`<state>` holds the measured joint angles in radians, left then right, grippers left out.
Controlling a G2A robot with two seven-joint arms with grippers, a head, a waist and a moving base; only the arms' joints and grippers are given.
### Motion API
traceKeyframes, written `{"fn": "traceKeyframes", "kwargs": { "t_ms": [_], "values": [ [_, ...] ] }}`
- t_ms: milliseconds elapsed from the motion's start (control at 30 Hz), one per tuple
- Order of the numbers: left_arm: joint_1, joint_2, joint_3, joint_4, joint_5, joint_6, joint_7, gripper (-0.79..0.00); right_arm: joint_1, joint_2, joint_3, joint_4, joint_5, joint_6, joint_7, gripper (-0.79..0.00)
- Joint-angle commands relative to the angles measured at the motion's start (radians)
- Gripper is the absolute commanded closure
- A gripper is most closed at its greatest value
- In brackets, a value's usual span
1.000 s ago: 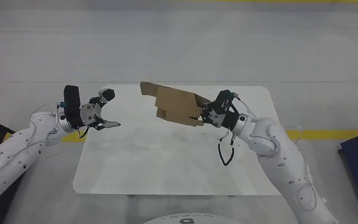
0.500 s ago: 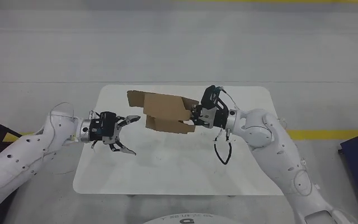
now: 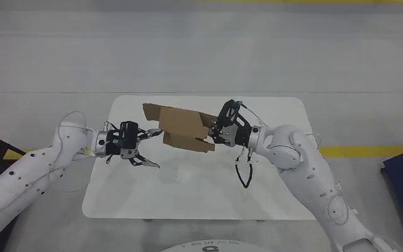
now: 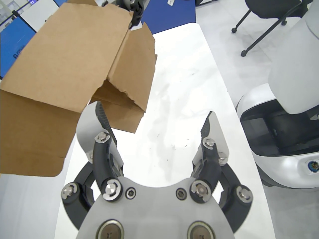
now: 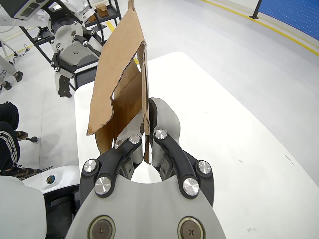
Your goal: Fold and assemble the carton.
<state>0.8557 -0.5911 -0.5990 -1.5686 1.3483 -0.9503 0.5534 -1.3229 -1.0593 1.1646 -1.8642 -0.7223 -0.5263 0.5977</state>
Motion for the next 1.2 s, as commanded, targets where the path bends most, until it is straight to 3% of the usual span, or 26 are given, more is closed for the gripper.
{"fn": "traceKeyframes", "kwargs": {
  "t_ms": [0,367,533,667,967,1167],
  "values": [
    [-0.002,-0.005,-0.001,-0.005,-0.007,-0.019,-0.036,-0.714,-0.004,0.001,0.000,-0.009,-0.002,0.000,-0.003,0.000],
    [-0.013,-0.043,-0.002,0.012,-0.017,-0.057,-0.086,-0.622,-0.025,0.002,-0.017,-0.052,-0.032,0.020,-0.009,0.000],
    [-0.006,-0.054,-0.022,0.000,-0.017,-0.026,-0.035,-0.588,-0.018,0.001,-0.031,-0.048,-0.036,0.025,-0.006,0.000],
    [0.008,-0.051,-0.041,0.005,0.023,-0.036,0.015,-0.523,-0.009,0.000,-0.032,-0.036,-0.025,0.029,-0.010,0.000],
    [0.046,-0.043,-0.081,0.042,0.065,-0.062,0.089,-0.539,-0.040,0.008,0.013,-0.052,0.031,-0.018,-0.046,0.000],
    [0.063,-0.034,-0.096,0.069,0.075,-0.062,0.157,-0.489,-0.053,0.014,0.034,-0.058,0.060,-0.053,-0.053,0.000]
  ]
}}
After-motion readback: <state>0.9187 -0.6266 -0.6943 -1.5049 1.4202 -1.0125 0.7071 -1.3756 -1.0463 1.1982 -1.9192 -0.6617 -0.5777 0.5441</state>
